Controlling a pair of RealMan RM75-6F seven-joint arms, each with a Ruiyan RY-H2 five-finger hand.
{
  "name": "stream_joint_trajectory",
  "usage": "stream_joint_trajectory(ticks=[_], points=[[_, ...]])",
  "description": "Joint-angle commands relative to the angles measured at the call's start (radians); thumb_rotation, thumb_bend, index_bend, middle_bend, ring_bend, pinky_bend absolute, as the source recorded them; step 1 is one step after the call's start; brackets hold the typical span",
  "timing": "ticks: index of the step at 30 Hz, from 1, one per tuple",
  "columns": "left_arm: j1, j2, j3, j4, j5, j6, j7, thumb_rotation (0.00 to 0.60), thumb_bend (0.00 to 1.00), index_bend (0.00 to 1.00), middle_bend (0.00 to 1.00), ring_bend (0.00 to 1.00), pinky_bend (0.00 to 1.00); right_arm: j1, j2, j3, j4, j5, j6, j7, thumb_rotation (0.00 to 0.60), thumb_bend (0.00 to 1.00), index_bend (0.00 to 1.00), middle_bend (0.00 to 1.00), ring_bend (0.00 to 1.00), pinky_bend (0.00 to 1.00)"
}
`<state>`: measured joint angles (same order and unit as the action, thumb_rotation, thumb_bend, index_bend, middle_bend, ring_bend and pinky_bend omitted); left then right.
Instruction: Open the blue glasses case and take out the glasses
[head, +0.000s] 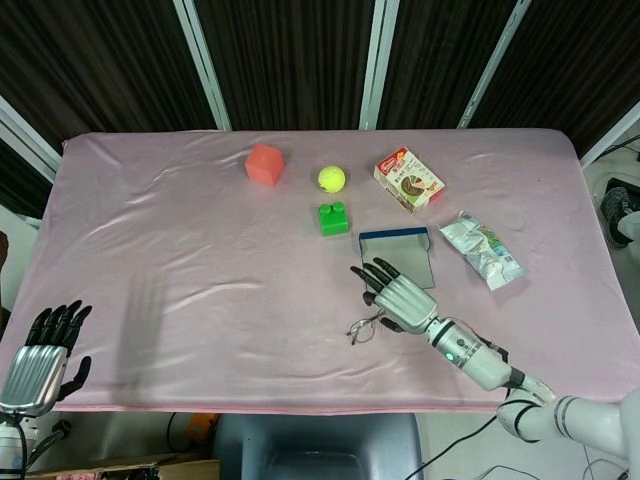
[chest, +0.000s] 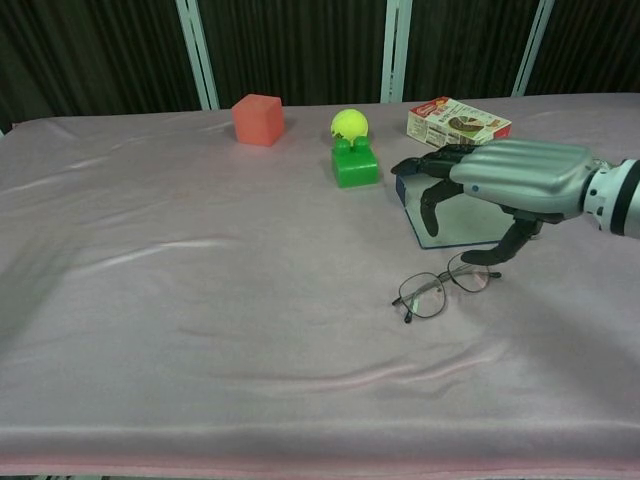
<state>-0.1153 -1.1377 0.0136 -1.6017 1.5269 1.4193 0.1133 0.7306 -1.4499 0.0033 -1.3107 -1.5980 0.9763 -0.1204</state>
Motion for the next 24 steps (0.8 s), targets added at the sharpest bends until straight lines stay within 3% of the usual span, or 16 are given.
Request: stream_joint_trajectory(ticks=[1,24], points=[[0.000,0.000,0.001,0.001,0.001,-0.001,-0.001,0.600,0.44,0.00,0.02,0.00,0.00,-0.002,-0.014,-0.007,0.018,-0.002,-0.007,0.007,0.600,0.42,0.58,0.00,0.00,0.00],[0.000,0.001,0.000,0.002,-0.002,-0.002,-0.003,0.600,0.44,0.00,0.03,0.00,0.00,0.016,-0.113,-0.023,0.151,-0.010,-0.045,0.037,0.600,0.46,0.63,0.02,0.00,0.00]])
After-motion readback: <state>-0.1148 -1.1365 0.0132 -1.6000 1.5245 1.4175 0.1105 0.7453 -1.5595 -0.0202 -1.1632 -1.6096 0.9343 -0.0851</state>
